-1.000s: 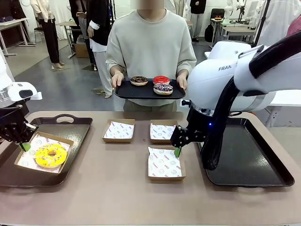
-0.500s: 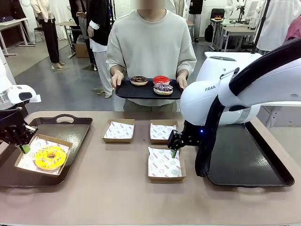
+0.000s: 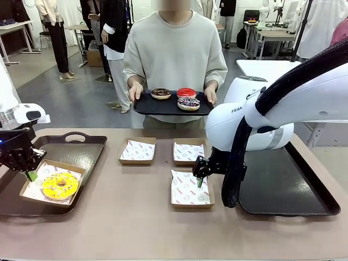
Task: Individually package the donuts and arrange them on the tray.
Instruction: Place the picked Paper togo box on the Handle tray while simultaneously picking up another Paper togo box from the table with the other hand.
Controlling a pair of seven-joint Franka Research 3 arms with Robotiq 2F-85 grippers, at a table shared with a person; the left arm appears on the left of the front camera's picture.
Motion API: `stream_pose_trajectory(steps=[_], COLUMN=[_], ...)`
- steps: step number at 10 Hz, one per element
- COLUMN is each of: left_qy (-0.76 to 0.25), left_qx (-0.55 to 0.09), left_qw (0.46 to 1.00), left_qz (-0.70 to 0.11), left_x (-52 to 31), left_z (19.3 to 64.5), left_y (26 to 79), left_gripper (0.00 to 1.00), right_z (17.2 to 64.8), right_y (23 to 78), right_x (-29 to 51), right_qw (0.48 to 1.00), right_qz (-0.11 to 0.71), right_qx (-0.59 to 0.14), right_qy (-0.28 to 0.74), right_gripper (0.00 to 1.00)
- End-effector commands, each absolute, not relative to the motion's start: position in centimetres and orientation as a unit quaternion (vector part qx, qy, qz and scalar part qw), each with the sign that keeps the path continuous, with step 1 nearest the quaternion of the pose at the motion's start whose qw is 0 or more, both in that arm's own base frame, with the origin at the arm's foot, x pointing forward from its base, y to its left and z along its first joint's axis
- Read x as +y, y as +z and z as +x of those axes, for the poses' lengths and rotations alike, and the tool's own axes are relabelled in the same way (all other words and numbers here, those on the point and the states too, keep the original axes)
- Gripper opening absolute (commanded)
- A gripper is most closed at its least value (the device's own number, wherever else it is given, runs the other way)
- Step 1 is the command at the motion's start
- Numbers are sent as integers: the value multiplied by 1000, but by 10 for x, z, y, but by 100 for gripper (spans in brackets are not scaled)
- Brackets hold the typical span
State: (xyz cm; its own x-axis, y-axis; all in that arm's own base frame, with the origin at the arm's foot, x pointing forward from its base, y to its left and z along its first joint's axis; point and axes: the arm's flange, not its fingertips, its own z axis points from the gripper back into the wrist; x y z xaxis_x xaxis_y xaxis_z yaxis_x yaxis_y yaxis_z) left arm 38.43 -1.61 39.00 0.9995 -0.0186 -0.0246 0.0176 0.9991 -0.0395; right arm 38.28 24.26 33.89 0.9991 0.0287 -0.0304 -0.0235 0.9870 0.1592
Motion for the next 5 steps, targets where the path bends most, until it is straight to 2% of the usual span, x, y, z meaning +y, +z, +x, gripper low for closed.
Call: stream_pose_trajectory(steps=[1, 5], left_qy=[2, -7], left_qx=[10, 12], left_qw=[1000, 1000], left_qz=[-29, -18], left_x=[-20, -22], left_z=[392, 389], left_y=[393, 389], left_gripper=[1, 1], right_z=[383, 382], right_y=[342, 337], right_x=[243, 244], right_qw=[997, 997], right_qz=[81, 71], right_qx=[12, 17], right_qy=[15, 11], right_gripper=[100, 100])
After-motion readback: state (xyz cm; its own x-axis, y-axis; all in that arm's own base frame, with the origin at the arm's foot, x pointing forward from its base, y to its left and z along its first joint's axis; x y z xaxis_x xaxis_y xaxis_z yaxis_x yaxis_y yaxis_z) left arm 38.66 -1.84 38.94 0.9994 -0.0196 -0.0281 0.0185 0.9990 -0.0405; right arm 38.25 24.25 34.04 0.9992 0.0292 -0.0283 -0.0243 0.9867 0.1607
